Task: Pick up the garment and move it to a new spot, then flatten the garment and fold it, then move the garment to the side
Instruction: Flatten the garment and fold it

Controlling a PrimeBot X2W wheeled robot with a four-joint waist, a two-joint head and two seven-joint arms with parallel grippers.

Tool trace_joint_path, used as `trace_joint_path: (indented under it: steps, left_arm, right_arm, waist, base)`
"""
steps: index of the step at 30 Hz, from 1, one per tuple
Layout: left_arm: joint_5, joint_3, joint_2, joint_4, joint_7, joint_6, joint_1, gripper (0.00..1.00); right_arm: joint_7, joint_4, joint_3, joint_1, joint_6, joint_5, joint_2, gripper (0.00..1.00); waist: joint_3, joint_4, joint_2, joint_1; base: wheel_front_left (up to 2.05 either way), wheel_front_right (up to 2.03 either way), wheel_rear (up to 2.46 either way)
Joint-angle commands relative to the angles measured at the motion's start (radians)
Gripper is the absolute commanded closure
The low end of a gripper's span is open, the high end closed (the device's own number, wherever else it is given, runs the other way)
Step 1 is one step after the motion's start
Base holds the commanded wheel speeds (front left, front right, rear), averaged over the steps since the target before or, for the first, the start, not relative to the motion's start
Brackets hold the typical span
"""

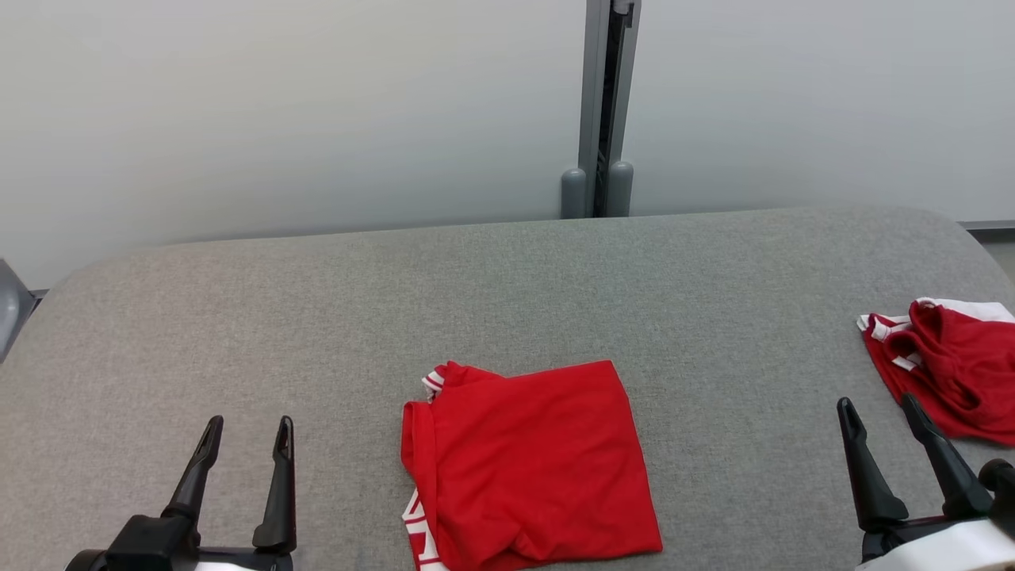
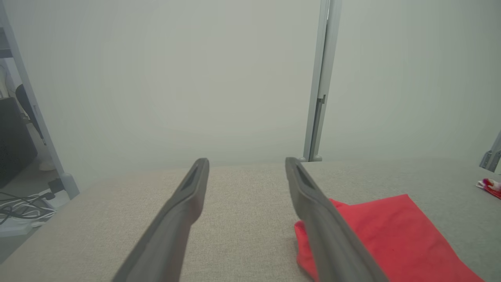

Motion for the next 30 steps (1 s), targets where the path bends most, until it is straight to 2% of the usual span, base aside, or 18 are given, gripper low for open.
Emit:
trace_joint_path:
  steps: [1,30]
  left_arm:
    - [-0.003,0.002,0.009,-0.002,0.001,-0.004,0.007,0.00]
    - [-0.022,-0.009,0.026,0.008,0.016,0.016,0.018,0.00]
  right_arm:
    - [0.005,-0.005,-0.003,0.013,0.000,-0.008,-0.001,0.00]
    - [0.033,-0.013,-0.026,0.042,0.000,-0.022,0.012,0.00]
  waist:
    - [-0.008,0.003,-0.0001,0.0000]
    - [-0.033,0.007,-0.0001,0.0000]
  base:
    - [0.00,0.00,0.00]
    - [0.00,0.00,0.00]
